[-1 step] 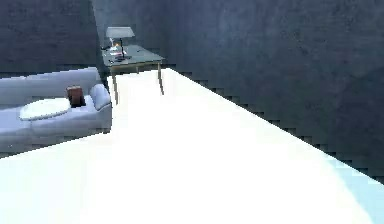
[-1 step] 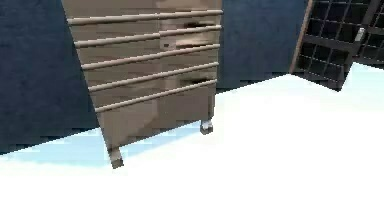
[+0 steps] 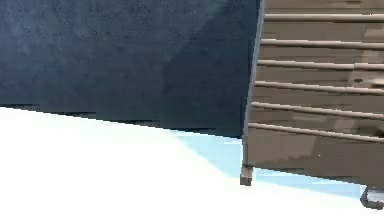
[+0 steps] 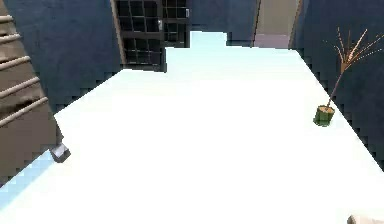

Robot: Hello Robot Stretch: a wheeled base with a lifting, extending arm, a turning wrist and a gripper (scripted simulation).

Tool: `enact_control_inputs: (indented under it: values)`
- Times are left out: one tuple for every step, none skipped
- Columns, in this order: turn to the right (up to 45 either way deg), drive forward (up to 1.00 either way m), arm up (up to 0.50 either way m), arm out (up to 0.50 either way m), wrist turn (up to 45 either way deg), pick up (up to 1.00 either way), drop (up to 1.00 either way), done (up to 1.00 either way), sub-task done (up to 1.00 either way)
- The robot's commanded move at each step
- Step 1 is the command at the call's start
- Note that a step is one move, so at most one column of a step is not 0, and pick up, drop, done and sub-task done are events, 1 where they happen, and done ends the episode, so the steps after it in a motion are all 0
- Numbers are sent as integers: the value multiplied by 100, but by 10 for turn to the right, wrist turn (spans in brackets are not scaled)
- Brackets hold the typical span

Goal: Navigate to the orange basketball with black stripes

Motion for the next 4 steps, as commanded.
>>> enact_control_inputs:
  values:
    - [450, 0, 0, 0, 0, 0, 0, 0, 0]
    - [450, 0, 0, 0, 0, 0, 0, 0, 0]
    - [240, 0, 0, 0, 0, 0, 0, 0, 0]
    - [0, 100, 0, 0, 0, 0, 0, 0, 0]
